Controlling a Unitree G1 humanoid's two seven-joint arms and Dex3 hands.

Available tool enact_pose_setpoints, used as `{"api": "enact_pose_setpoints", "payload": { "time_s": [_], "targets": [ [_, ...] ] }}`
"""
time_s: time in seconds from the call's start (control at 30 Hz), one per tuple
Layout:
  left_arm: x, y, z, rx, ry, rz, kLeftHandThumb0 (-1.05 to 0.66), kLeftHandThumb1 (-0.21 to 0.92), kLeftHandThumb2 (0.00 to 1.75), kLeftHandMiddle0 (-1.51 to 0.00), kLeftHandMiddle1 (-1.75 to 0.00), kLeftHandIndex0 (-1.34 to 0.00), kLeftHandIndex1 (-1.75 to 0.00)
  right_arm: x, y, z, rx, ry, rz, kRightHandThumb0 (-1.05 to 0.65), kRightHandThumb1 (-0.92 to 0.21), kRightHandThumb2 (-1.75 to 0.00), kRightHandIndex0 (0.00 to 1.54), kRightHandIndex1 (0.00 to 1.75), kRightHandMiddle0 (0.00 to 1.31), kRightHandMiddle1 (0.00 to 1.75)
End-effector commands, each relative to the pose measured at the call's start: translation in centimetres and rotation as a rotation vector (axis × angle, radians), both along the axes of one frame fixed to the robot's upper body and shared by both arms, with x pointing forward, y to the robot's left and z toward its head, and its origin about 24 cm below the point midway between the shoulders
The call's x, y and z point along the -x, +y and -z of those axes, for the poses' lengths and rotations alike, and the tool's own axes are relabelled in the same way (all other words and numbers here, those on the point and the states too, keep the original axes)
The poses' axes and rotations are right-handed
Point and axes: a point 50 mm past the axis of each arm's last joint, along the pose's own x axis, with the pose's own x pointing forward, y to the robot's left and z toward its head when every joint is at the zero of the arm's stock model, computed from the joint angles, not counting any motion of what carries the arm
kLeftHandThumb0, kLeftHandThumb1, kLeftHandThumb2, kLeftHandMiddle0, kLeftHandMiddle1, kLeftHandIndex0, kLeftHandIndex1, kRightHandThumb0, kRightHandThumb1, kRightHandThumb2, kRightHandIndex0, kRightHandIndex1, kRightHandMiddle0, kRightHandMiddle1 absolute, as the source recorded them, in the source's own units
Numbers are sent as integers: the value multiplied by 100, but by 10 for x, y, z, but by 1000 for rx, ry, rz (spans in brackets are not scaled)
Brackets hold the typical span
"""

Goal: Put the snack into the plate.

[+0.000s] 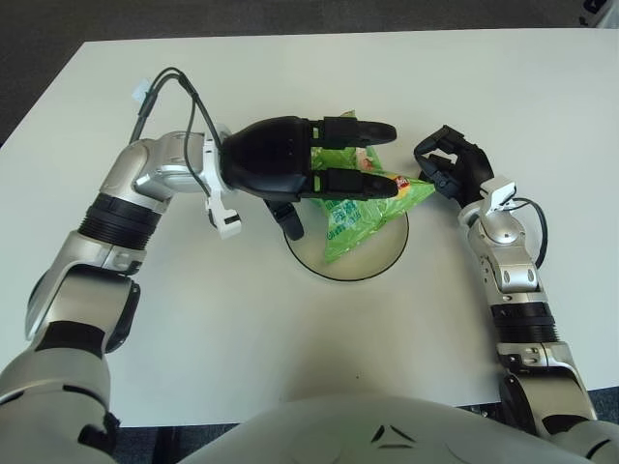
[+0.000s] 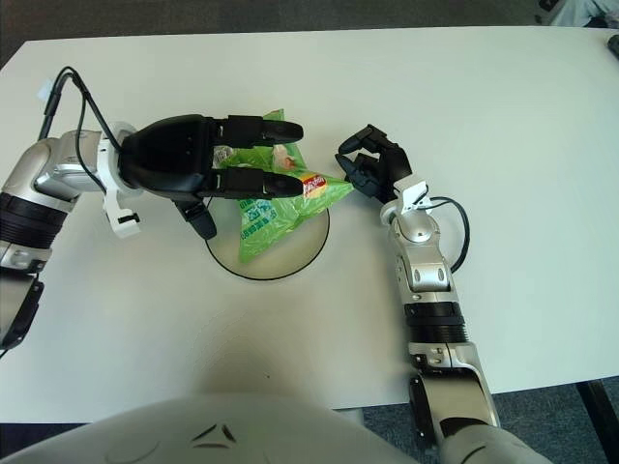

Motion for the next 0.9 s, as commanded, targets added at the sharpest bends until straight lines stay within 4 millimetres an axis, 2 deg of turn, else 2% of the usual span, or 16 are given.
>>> {"api": "enact_pose_setpoints", "payload": {
  "time_s": [0.0,0.17,0.3,0.43,0.53,0.67,0.77,0.87],
  "targets": [
    [-3,16,-5,32,9,-79,-23,92,16,-13,-1,-26,-5,26,-9,82,57,406,50,-37,-92,-25,81,153,49,144],
    [-5,25,-10,71,17,-152,-24,92,17,-11,0,-26,-4,26,-9,82,50,402,53,-37,-92,-25,85,157,50,144],
    [-11,29,-14,139,88,-205,-27,92,18,-11,0,-26,-4,26,-8,83,38,394,54,-37,-92,-25,86,158,50,144],
    [-23,39,-22,165,130,-246,-27,92,18,-12,-1,-26,-4,26,-8,83,33,392,54,-37,-92,-25,87,159,50,144],
    [-29,47,-30,172,91,-278,-25,92,19,-14,-2,-27,-3,25,-8,84,32,392,53,-37,-92,-24,87,159,50,144],
    [-31,52,-33,193,30,-300,-31,92,21,-29,-2,-30,-3,25,-8,84,31,391,53,-37,-92,-24,87,160,50,144],
    [-36,55,-28,216,49,-325,-38,92,23,-48,-4,-44,-7,25,-8,84,30,390,52,-37,-92,-24,87,160,50,144],
    [-44,60,-20,269,138,-378,-43,92,25,-63,-6,-56,-10,25,-8,84,30,389,50,-37,-92,-25,86,161,50,144]
  ]
}}
